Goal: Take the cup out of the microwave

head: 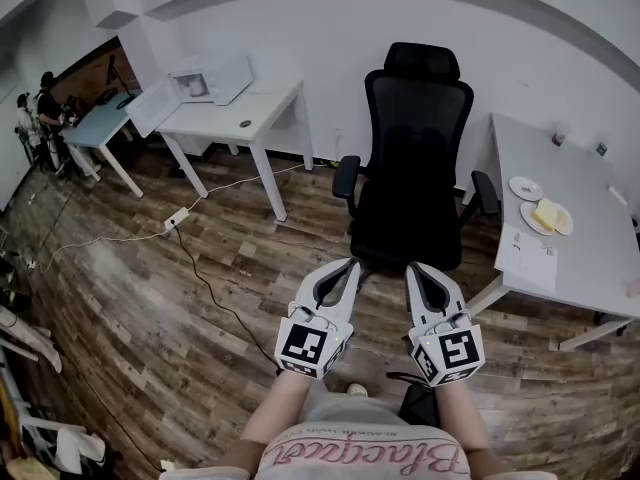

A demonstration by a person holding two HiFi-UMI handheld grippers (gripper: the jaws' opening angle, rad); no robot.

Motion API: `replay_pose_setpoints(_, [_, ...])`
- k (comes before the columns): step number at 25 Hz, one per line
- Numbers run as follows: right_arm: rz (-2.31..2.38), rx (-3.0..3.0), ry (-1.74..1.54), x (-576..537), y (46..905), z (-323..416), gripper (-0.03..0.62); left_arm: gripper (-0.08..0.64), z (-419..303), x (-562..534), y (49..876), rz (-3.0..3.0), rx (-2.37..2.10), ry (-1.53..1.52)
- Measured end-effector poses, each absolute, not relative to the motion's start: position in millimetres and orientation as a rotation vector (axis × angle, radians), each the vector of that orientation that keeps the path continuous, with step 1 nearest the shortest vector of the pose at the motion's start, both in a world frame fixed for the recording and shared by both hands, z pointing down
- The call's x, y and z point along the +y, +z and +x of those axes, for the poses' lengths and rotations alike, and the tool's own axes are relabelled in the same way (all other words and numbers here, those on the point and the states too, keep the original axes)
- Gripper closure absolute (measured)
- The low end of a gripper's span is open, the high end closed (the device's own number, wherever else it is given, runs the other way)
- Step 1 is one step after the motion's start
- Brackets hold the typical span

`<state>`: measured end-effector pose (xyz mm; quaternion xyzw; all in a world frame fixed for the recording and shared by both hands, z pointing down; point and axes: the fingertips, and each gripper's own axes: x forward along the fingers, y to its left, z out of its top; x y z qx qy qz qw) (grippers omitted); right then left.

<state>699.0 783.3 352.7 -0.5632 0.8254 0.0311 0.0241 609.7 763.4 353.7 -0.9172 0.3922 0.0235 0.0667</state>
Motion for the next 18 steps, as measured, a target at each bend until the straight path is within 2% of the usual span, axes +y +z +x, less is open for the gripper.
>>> replay_pose_setpoints(5, [-1.623, 2.538, -0.037, 766, 353, 675, 0.58, 0.555, 574, 751, 356, -2.728, 1.277, 0.05])
replay_pose_setpoints(18, [-1.334, 2.797, 0.12, 706, 342, 547, 0.58, 0.555, 470, 700, 358, -2.634, 1.473, -0.016])
